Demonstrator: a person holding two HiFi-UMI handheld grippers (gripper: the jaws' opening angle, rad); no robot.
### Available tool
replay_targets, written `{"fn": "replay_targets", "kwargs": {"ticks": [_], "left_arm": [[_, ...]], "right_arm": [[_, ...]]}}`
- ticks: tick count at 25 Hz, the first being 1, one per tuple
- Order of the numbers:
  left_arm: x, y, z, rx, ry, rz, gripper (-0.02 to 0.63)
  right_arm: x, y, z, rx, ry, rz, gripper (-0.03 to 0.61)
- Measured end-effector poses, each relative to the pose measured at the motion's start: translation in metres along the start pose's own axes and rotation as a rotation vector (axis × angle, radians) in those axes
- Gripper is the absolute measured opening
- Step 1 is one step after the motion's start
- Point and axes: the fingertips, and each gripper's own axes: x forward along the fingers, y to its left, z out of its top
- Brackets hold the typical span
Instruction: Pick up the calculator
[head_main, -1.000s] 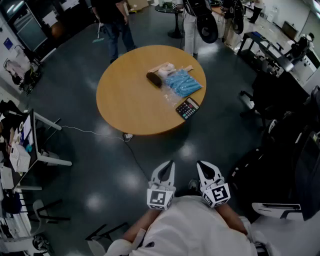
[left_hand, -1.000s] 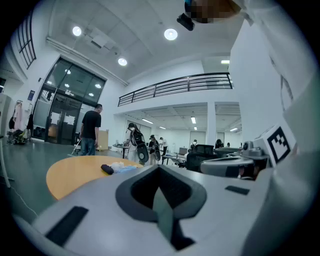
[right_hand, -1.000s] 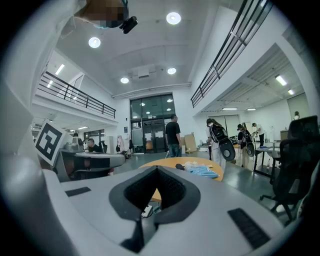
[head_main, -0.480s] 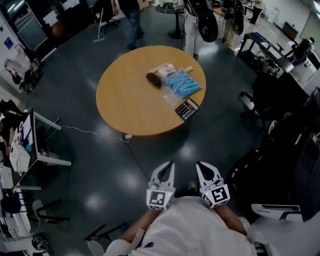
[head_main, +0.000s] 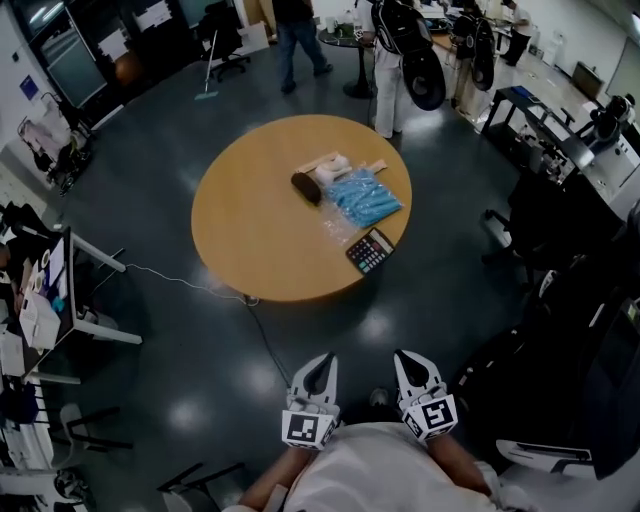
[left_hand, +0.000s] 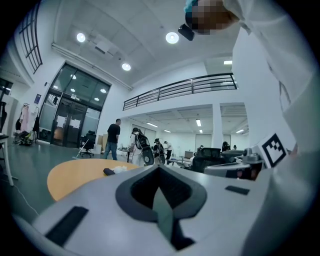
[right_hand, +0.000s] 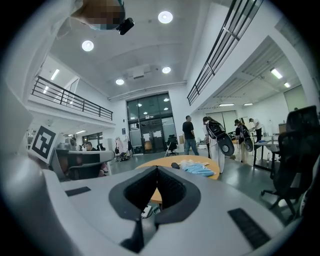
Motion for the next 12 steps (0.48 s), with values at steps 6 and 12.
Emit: {"fn": "replay_targets", "kwargs": {"ticks": [6, 12], "left_arm": [[0.036, 0.025, -0.004, 0.015, 0.016, 0.057, 0.006], [0.093, 0.078, -0.016, 0.001, 0.030, 0.018, 0.006]], "right_arm": [[0.043, -0.037, -0.003, -0.004, -0.003, 0.029, 0.015], [0.116, -0.063, 0.004, 0.007, -0.035, -0.004, 0.015]]}}
